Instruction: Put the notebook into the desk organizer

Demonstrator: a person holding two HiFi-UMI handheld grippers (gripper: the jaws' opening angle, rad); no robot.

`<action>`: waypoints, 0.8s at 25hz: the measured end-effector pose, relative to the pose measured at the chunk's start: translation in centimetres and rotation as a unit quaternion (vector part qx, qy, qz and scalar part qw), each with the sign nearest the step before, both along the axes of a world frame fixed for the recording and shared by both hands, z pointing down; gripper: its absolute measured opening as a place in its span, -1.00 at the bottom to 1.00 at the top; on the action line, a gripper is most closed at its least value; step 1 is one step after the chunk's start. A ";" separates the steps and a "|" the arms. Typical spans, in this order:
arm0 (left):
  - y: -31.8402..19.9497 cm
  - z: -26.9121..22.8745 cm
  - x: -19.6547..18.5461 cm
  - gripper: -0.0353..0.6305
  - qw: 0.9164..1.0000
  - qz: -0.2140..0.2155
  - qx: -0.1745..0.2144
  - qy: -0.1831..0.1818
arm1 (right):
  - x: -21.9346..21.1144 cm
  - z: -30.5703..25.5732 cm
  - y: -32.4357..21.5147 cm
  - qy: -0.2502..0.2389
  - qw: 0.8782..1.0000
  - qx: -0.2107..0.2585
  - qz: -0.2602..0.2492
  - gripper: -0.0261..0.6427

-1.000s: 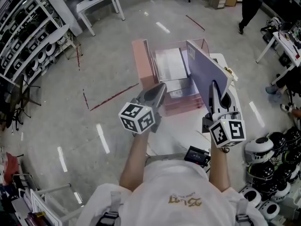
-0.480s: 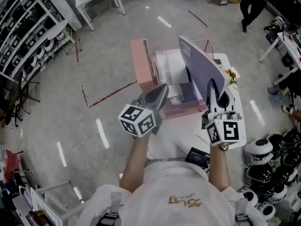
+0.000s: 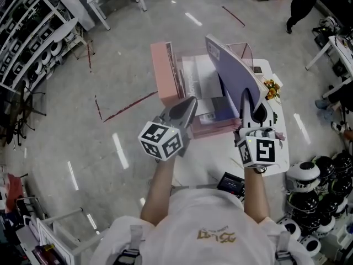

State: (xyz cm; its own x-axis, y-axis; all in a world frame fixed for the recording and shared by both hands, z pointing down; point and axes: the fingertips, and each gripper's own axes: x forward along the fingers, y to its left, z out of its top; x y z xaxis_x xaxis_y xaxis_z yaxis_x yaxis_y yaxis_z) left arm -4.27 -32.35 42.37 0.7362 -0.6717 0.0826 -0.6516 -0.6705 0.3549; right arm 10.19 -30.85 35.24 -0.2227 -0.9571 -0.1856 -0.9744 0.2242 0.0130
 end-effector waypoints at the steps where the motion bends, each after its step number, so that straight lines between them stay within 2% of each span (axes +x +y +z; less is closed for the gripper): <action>1: -0.1 0.1 0.0 -0.85 1.000 0.000 -0.001 -0.001 | -0.1 0.2 -0.2 0.002 1.000 -0.003 0.000 -0.79; 8: -0.7 0.4 -0.3 -0.85 1.000 -0.008 -0.007 0.001 | -1.1 1.3 -1.5 0.009 1.000 -0.022 -0.013 -0.79; 14: -1.0 0.9 -0.7 -0.85 1.000 -0.012 -0.013 0.003 | -2.6 2.8 -2.6 -0.004 0.998 -0.045 -0.050 -0.79; 20: -1.3 0.9 -1.1 -0.85 1.000 -0.016 -0.015 0.006 | -4.4 3.7 -2.7 0.008 0.995 -0.061 -0.080 -0.79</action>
State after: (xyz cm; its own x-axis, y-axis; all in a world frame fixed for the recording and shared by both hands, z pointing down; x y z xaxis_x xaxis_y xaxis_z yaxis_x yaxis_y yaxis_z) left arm -5.36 -33.64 43.30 0.7153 -0.6924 0.0942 -0.6682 -0.6383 0.3822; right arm 5.80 -33.59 38.98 -0.3767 -0.9240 -0.0658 -0.9257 0.3781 -0.0096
